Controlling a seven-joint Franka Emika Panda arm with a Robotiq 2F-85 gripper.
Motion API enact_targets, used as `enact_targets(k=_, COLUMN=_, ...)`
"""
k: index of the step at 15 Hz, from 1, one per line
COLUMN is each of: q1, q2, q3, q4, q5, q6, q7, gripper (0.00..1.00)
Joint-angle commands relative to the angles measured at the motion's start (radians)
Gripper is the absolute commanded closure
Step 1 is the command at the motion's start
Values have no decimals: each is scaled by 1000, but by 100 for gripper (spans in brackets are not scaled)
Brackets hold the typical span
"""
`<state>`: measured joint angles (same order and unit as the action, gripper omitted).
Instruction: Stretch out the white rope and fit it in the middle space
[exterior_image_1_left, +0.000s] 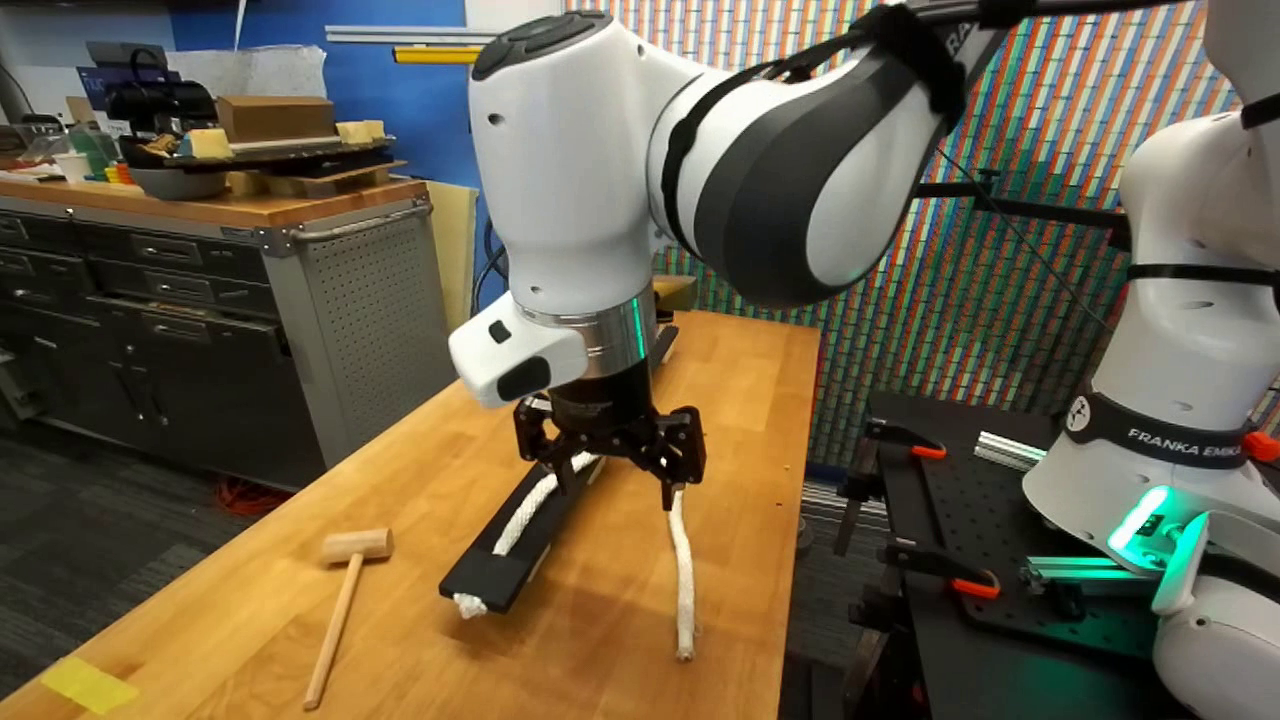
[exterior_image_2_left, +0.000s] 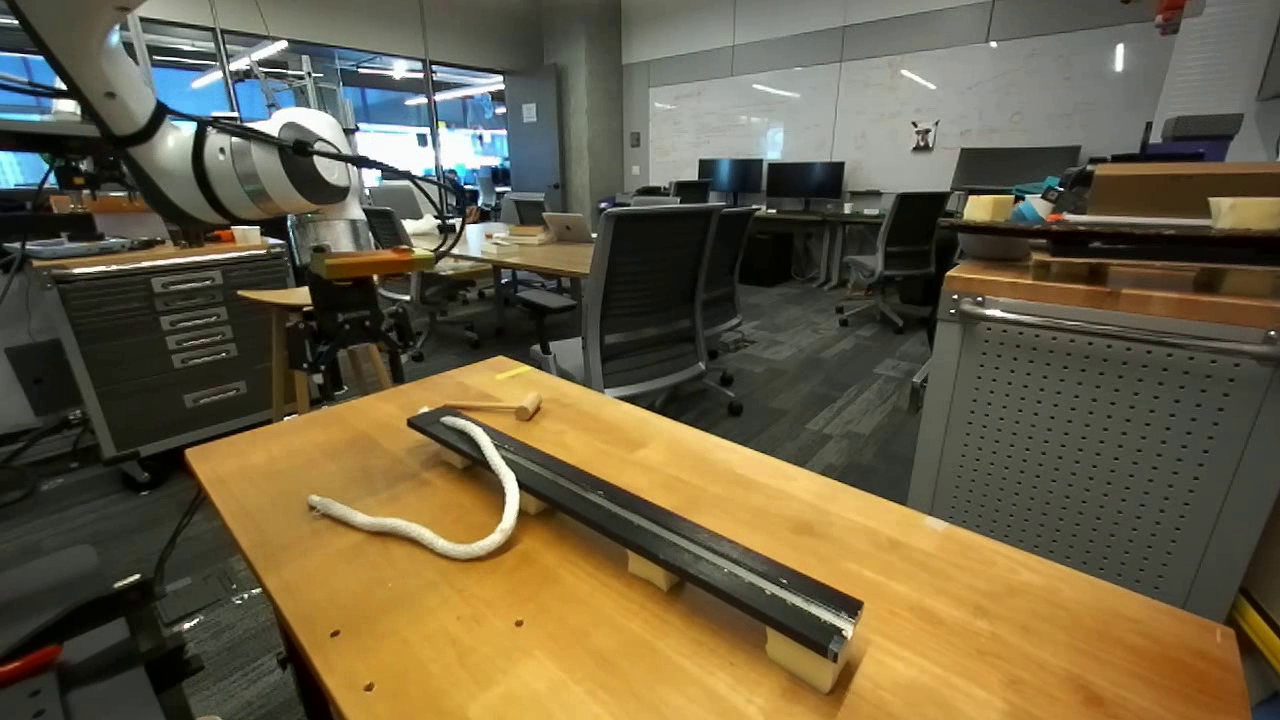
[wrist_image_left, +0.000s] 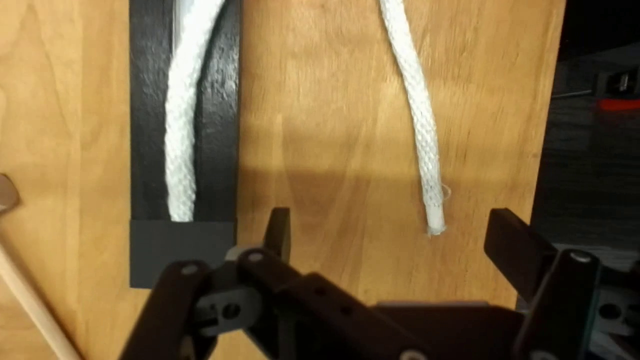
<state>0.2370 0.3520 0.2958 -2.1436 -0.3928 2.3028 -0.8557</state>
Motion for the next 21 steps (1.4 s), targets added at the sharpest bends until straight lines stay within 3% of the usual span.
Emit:
enact_targets(k=1, q1=-15, q2=18, q3=15, q4=-43, q5=-11, q6=83, q7=-160, gripper=0)
enact_targets(k=4, q1=-6, q2=32, q3=11, q4=-73, q5=-5, q6=125, q7=-200, gripper=0)
enact_targets(k=10, q1=13, q2=77, q3=3, q4=-98, q5=29, q6=140, q7=-105, gripper=0)
enact_targets(k=21, q1=-3, q2=185, q3=24, q4=-90, q5=92, q6=180, q7=-87, gripper=0)
